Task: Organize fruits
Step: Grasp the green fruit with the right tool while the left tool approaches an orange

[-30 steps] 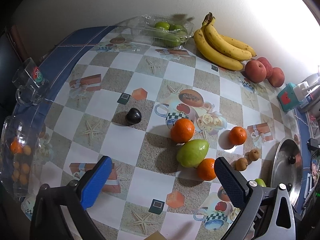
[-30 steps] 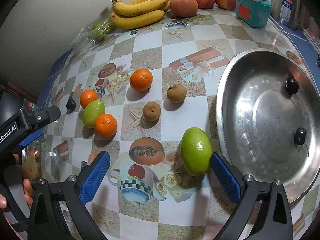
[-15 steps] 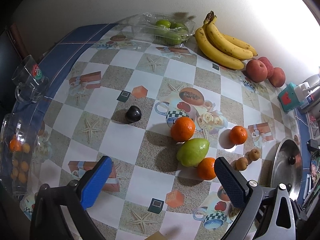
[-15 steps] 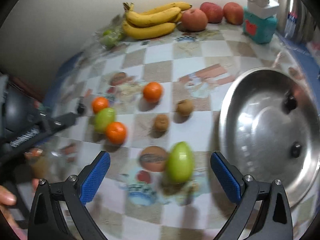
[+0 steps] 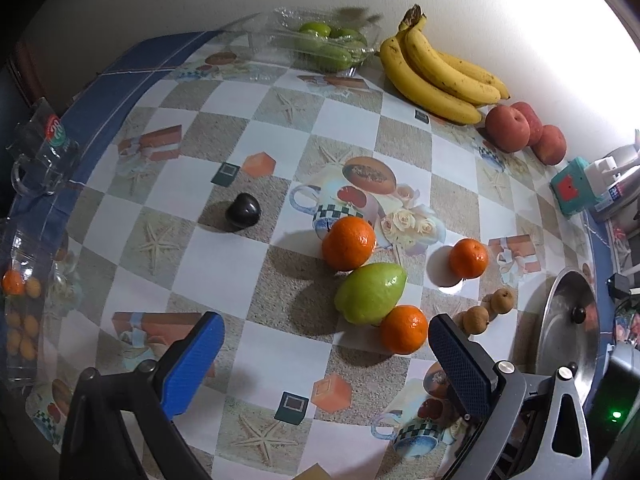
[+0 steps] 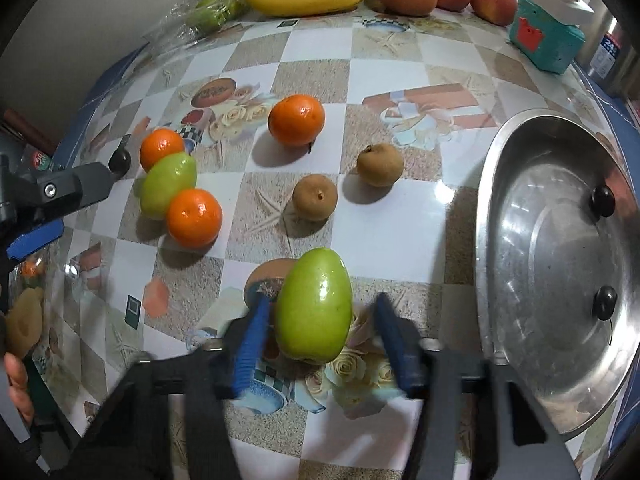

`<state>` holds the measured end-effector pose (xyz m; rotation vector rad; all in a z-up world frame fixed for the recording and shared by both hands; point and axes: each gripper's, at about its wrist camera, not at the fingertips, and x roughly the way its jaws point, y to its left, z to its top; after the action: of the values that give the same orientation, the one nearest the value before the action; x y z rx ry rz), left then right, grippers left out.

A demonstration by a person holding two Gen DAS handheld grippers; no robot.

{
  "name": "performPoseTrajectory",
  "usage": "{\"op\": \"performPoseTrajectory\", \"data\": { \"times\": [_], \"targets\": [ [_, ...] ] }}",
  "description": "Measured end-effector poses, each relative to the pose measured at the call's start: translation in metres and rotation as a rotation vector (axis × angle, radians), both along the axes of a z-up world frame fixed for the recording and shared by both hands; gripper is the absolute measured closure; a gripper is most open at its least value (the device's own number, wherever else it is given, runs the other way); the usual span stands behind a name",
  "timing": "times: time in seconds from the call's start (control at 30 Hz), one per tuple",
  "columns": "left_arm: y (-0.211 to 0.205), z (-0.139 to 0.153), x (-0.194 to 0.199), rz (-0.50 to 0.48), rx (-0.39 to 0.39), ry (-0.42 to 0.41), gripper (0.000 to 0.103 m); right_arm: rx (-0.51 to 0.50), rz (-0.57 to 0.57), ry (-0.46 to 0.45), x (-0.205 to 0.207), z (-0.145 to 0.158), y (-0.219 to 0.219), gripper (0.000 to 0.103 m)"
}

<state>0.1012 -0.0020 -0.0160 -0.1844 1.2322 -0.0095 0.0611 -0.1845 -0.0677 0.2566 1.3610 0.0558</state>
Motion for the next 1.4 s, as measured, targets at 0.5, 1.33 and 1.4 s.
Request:
{"op": "performPoseTrajectory", "data": {
  "times": [0.5, 1.33, 1.4],
  "targets": [
    [-0.025, -0.017, 0.006, -0.034, -0.123, 0.034, 0.0, 0.051, -0.089, -0.069, -0.008, 0.025, -0.025, 0.064],
    [-0.046, -0.038, 0.01, 0.026, -0.042, 0.073, 0.041, 0.122, -0.146, -0.078, -0.02, 0.033, -0.044, 0.065],
    [-0.046, -0.039, 0.009, 0.026, -0.058, 0.079, 0.044, 0.125, -0.146, -0.079, -0.02, 0.033, -0.044, 0.065]
  ]
}}
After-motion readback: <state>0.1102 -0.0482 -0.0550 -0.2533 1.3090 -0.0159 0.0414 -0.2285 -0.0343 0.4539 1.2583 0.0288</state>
